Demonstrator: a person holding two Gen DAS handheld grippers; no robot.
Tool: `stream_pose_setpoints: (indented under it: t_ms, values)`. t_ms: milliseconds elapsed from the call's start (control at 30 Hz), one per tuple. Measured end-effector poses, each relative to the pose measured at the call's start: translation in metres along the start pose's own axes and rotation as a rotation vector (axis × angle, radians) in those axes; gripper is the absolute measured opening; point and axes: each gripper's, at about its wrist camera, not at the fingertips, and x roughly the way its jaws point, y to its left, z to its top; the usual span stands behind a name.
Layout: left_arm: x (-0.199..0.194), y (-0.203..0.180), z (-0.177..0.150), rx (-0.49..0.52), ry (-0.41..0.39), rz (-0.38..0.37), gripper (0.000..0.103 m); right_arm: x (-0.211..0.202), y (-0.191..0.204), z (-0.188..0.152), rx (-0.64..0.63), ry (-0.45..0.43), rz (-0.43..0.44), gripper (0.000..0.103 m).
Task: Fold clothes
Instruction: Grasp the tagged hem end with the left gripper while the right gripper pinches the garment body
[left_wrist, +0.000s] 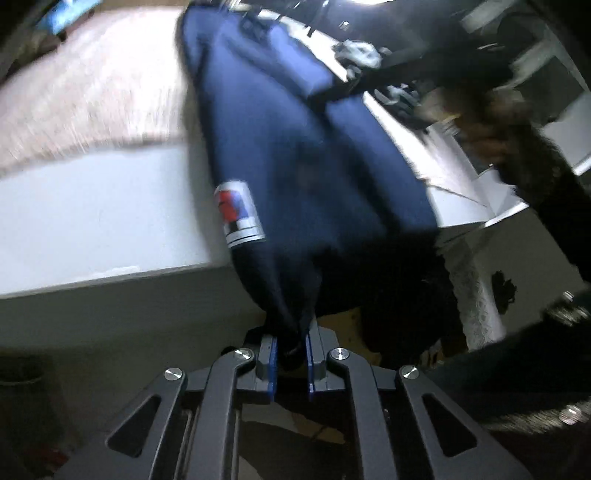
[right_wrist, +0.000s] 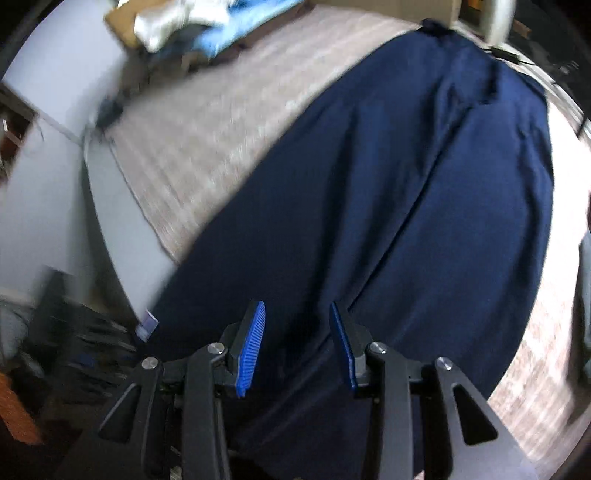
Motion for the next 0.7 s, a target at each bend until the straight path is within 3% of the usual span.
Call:
stream_pose_setpoints:
  t_ms: [33,67,133,233,333,400,533,700]
  values:
    - [-0.011,-0.009,-0.008,0.017,-0.027,-0.002,0.010,0.004,0.002,-0.004,-0.035,0.028,-0.032,0.019]
    - [-0.022,-0.013,-0.009,0.027,-0.056,-0.004,0.010,0.007,0.005,-0.007,-0.072,0.047,-0.062,0.014]
    - [-0.030,-0.017,-0.010,0.024,-0.075,0.007,0.010,0.004,0.009,-0.009,-0.111,0.052,-0.077,0.012]
    - [-0.022,-0.015,-0.011,-0.005,-0.056,0.037,0.010,-0.012,0.013,0.012,-0.096,-0.045,-0.022,0.012]
    - [-0.015,-0.010,-0.016,-0.028,-0.020,0.060,0.009,-0.015,0.024,0.050,-0.113,-0.153,-0.004,0.012]
    - [-0.015,-0.011,-0.020,-0.032,-0.013,0.065,0.010,-0.005,0.031,0.080,-0.144,-0.180,0.003,0.012]
    - [-0.023,0.003,-0.031,-0.033,0.003,0.089,0.010,0.023,0.027,0.135,-0.090,-0.027,0.018,0.012]
    - [-0.016,-0.005,-0.028,0.014,0.011,0.120,0.010,0.052,0.021,0.156,-0.014,0.133,-0.023,0.012]
